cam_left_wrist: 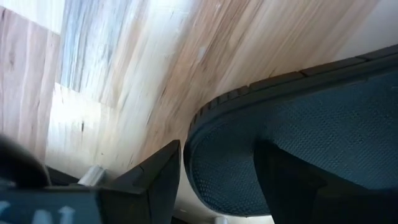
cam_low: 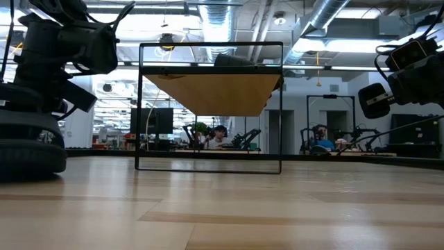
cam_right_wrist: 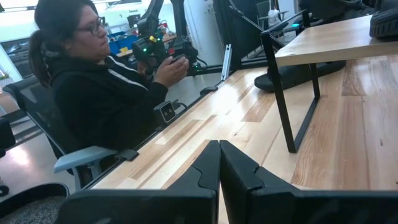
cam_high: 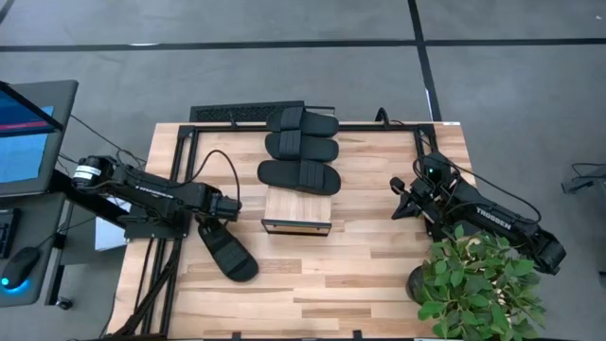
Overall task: Pick and place slides into the shelf
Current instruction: Put the black slide on the shelf
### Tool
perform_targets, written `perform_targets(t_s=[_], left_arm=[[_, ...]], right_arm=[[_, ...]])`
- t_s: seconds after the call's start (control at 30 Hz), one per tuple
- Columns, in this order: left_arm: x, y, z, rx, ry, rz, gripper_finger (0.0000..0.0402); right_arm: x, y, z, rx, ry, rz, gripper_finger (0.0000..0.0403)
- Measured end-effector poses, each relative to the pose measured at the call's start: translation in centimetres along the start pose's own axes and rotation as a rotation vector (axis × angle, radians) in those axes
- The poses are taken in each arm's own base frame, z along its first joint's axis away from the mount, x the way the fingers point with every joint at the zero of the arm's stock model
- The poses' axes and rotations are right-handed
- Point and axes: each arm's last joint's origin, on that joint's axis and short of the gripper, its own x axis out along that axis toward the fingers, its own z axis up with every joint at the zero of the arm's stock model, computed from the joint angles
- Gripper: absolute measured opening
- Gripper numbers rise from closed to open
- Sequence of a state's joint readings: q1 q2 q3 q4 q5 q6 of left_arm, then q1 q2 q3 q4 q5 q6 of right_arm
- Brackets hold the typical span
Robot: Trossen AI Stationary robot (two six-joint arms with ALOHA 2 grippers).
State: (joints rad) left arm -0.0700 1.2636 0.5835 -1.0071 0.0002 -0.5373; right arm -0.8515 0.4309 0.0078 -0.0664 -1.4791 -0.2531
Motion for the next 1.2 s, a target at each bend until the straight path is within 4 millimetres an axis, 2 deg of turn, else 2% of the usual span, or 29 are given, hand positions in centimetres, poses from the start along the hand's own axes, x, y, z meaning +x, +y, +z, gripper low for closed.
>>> perform_targets(t_s=[1.2], left_arm=[[-0.02,0.01,0.13,-0.037,-0.024,0.017,0.0192]], right_arm=[[0.0,0.0,0.0,0.0,0.0,0.0,0.0]])
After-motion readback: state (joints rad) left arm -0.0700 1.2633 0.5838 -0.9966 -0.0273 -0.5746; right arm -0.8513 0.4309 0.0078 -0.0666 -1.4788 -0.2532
